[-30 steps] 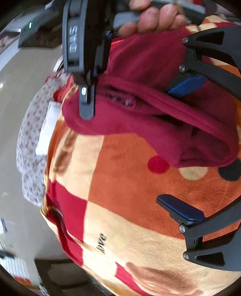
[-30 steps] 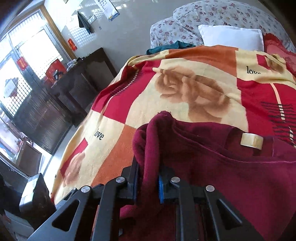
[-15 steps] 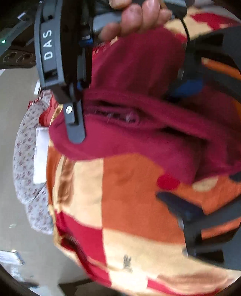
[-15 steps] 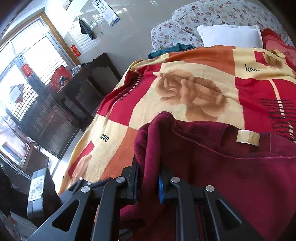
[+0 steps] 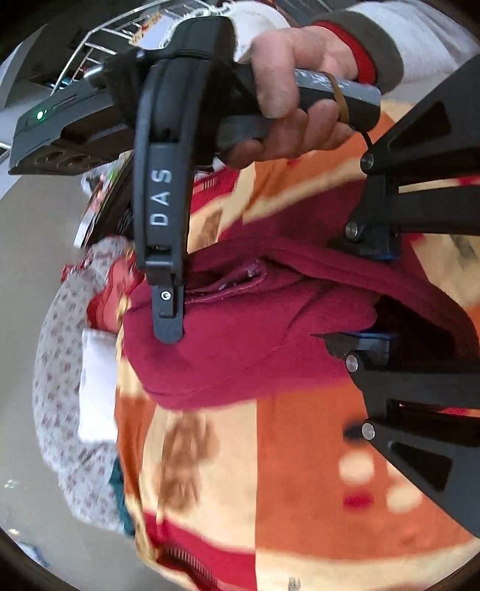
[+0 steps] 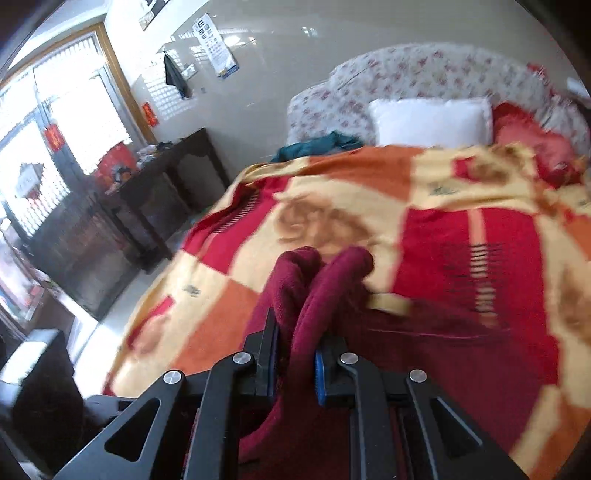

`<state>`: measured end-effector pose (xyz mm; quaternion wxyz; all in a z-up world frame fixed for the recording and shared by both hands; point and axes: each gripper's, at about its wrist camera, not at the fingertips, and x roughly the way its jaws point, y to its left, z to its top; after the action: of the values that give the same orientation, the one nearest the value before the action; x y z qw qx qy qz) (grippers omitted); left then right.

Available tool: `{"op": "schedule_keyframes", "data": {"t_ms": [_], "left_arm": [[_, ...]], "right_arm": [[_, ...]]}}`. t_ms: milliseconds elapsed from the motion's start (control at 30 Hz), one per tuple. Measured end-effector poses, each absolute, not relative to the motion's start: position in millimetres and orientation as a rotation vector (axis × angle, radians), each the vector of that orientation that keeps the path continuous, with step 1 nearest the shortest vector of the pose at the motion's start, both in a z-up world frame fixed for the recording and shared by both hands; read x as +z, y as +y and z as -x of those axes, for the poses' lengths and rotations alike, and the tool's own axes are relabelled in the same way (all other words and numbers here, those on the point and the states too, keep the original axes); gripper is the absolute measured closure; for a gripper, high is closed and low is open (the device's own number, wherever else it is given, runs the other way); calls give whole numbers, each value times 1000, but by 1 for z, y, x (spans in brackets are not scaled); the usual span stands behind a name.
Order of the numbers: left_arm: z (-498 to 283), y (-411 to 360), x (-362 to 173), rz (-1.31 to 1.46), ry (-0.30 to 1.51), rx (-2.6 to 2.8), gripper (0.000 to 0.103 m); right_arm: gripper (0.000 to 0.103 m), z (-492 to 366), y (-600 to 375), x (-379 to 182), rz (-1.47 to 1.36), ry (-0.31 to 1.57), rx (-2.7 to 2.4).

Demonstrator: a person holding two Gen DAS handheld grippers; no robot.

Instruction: Fold small clothes

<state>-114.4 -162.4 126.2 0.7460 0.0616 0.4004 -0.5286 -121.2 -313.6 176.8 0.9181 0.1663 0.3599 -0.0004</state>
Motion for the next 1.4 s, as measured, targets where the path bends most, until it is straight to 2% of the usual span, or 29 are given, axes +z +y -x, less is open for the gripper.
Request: {"op": "schedule_keyframes", "data": {"t_ms": [200, 333, 400, 433, 467, 533, 700, 867, 1000, 1067, 1133, 1267, 1400], "left_arm": [[163, -241, 99, -201, 905, -1194, 79], [181, -259, 79, -252, 964, -1167, 72], [189, -251, 88, -279, 960, -1198, 62], [194, -236, 99, -279, 935, -1238, 47], [198, -227, 105, -272, 916, -1258, 26], [198, -196, 120, -260, 850, -1274, 16], [192, -157, 116, -393, 719, -1114, 16], [197, -163, 71, -484, 780, -1045, 16], [202, -168, 50, -551, 757, -1030, 16], [200, -166, 42, -540, 782, -1036, 16], [193, -163, 36, -514, 818, -1027, 16], [185, -150, 45, -403, 860, -1060, 16], [187, -137, 70, -384, 795, -1053, 16]], "right_arm": [[87, 170, -379, 149, -299, 823, -189], [87, 168, -406, 99, -297, 906, -293], [86, 170, -412, 88, -321, 885, -292], [76, 175, -417, 91, -351, 857, -293], [63, 183, -423, 95, -378, 839, -309], [62, 205, -433, 108, -433, 806, -352], [62, 254, -405, 141, -504, 713, -226], [62, 247, -340, 141, -437, 735, -59], [63, 243, -311, 115, -256, 852, -111], [69, 259, -316, 95, -230, 900, -177], [65, 273, -328, 68, -215, 951, -274], [65, 292, -351, 50, -447, 870, -217], [65, 305, -343, 78, -399, 826, -229]]}}
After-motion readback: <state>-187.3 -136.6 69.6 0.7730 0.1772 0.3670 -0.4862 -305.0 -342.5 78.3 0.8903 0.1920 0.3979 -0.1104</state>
